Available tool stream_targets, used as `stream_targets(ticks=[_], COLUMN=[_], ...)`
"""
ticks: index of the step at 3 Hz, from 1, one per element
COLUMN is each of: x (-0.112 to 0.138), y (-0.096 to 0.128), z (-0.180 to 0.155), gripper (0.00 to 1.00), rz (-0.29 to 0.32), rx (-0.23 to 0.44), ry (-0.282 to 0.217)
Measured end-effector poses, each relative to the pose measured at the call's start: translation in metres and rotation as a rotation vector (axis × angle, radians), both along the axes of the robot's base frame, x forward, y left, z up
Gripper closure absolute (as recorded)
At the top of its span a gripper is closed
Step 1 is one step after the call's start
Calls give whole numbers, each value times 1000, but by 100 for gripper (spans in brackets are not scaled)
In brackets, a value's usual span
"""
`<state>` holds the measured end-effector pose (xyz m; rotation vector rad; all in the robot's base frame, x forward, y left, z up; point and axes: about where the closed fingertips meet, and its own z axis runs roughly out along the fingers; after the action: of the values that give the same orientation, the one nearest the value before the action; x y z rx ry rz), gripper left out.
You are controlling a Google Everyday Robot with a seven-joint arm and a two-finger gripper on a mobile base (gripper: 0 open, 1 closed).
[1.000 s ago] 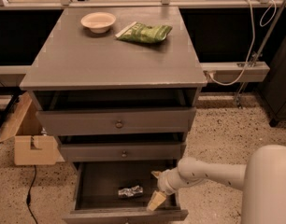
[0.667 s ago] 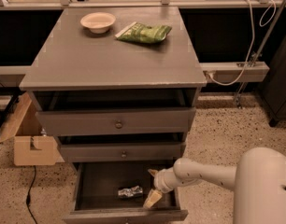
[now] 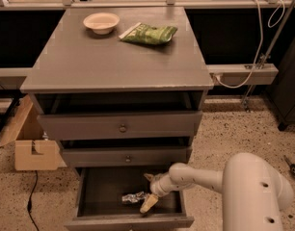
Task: Pick redbull can from bottom drawer and place on counter
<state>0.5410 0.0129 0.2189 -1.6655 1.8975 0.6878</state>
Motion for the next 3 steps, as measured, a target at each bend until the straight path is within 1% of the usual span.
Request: stream_targets(ticks=[1, 3], x=[8, 23], y=[17, 42], z=[-17, -51], gripper=[0, 0], rz=[24, 47], rx=[2, 4], ry=[-17, -39])
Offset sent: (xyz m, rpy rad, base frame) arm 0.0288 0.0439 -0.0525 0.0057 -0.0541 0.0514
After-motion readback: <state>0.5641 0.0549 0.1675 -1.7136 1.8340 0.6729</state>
